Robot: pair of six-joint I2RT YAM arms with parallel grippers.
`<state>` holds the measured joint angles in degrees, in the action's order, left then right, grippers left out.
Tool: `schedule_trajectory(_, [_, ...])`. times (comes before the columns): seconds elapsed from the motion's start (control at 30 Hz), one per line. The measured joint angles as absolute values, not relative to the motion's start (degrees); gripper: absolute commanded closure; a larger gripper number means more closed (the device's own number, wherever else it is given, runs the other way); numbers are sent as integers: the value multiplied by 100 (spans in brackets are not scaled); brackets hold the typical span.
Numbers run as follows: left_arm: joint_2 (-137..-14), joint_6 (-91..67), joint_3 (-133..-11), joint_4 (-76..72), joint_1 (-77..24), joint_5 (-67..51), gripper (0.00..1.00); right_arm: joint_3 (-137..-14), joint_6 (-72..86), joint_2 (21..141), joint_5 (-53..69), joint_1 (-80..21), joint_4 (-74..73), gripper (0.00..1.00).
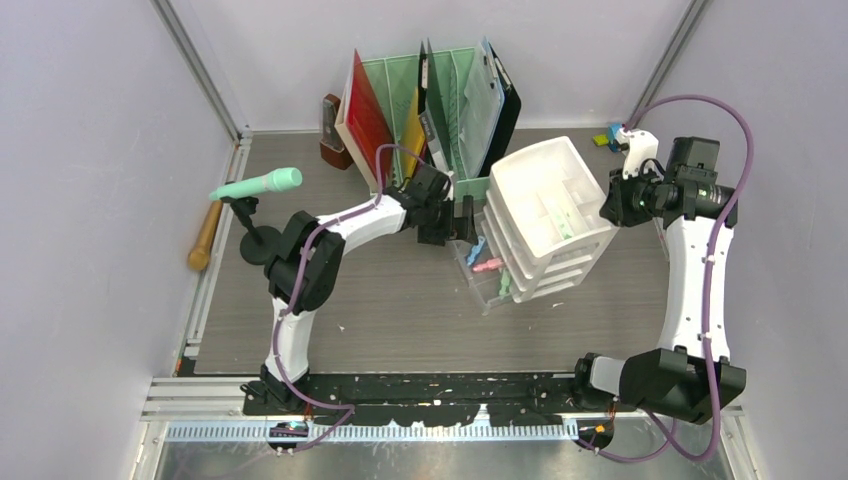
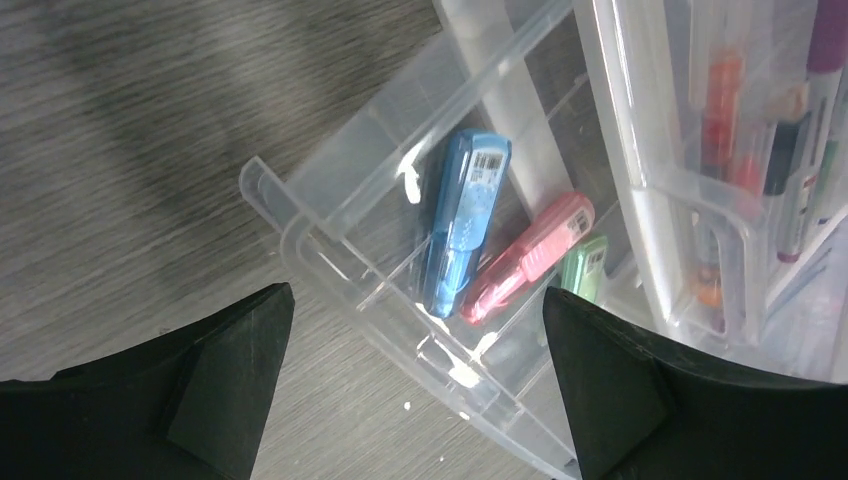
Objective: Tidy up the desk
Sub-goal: Place the stationery in the drawer, then close the drawer in the storage box.
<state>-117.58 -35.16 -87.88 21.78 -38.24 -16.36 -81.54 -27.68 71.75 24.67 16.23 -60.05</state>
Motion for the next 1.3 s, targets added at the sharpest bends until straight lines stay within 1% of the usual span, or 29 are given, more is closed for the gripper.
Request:
schedule_trajectory(0.23, [-11738, -4237, -8383, 1406, -3791, -2047, 0, -7942, -2746, 6884, 2495, 1623, -6090, 100])
schedule_trajectory(0.43, [-11745, -5098, -7819, 95, -3671, -2692, 1, -7867, -2696, 6849, 2519, 1623, -5968, 100])
schedule_trajectory(0.63, [-11773, -5561, -7741, -829, -3677, -3245, 1, -7846, -2659, 6849, 2526, 1625, -5911, 100])
schedule_trajectory(0.83, [-11730, -5336, -7572, -1055, -3568, -3562, 0, -7846, -2611, 6860, 2521, 1623, -5894, 99])
schedule_trajectory(1.0, [-11504, -4860, -7317, -934, -3347, -3763, 0, -7959, -2554, 6984, 2528, 1623, -5957, 94])
schedule_trajectory(1.2, [-11078, -4073, -7212, -628, -3203, -3861, 0, -8125, -2532, 7166, 2580, 1623, -6040, 93])
schedule_trajectory(1.3, [-10949, -3955, -7124, -690, -3201, -3907, 0, -8152, -2528, 7205, 2609, 1623, -6045, 93])
